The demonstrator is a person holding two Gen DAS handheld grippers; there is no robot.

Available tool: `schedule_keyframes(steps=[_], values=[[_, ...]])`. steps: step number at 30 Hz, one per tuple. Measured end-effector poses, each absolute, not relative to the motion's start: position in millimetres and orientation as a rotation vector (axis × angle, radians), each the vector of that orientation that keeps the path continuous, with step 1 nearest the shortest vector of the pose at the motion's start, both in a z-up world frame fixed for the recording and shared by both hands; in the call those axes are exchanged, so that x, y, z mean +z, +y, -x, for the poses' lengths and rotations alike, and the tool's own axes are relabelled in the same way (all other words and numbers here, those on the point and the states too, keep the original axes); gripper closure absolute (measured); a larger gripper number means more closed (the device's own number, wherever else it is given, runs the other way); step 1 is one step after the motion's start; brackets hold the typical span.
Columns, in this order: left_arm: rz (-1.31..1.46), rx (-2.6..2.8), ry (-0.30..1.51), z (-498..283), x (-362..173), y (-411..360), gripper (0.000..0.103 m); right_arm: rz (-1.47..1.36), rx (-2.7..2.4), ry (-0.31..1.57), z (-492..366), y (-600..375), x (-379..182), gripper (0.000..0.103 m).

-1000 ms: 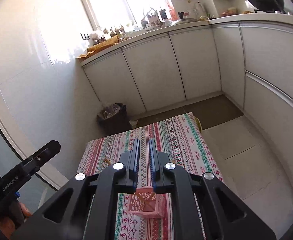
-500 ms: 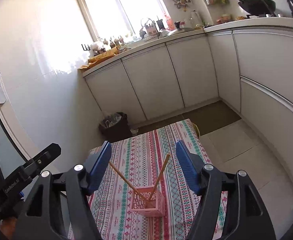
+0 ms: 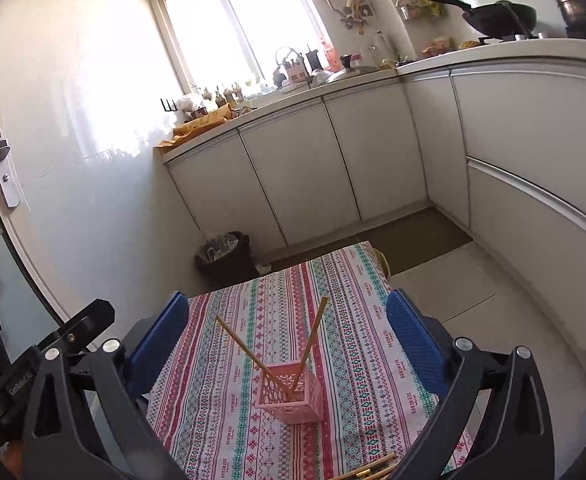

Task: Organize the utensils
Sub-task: 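Move the left tool back down to the chopstick pile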

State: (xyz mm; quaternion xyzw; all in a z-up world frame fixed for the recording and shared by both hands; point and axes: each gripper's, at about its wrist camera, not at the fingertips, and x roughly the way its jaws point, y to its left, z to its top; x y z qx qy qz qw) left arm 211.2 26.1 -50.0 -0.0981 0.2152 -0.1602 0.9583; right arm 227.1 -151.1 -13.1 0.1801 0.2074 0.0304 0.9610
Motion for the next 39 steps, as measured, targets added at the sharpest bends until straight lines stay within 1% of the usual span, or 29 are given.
schedule_keyframes(steps=[9,16,19,22,25,28,30,34,36,38,39], values=[[0.148,-0.352,0.49,-199,-63,16,0.007,-0.377,0.035,0.461,-211,-164,-28,0.007],[0.046,-0.393,0.616,-197,-98,-3,0.007,-0.442,0.005,0.515,-189,-192,-55,0.007],[-0.054,-0.455,0.713,-197,-124,-20,0.007,-0.493,-0.023,0.55,-170,-209,-78,0.007],[-0.215,-0.577,0.845,-196,-162,-48,0.007,-0.535,-0.051,0.607,-148,-229,-111,0.007],[-0.437,-0.697,0.967,-187,-207,-86,0.007,-0.636,-0.066,0.711,-133,-253,-152,0.007],[-0.597,-0.761,1.062,-181,-249,-117,0.008,-0.768,-0.072,0.819,-123,-276,-194,0.007],[-0.691,-0.831,1.123,-174,-273,-133,0.014,-0.855,-0.073,0.863,-117,-288,-216,0.007],[-0.907,-0.98,1.151,-154,-305,-160,0.034,-0.959,-0.072,0.861,-113,-308,-230,0.007],[-0.946,-1.013,1.171,-154,-312,-169,0.039,-0.982,-0.063,0.858,-112,-313,-233,0.007],[-0.966,-1.034,1.192,-157,-318,-178,0.051,-1.021,-0.038,0.871,-112,-316,-239,0.007],[-0.971,-1.048,1.2,-159,-320,-182,0.053,-1.037,-0.023,0.879,-114,-317,-241,0.007]])
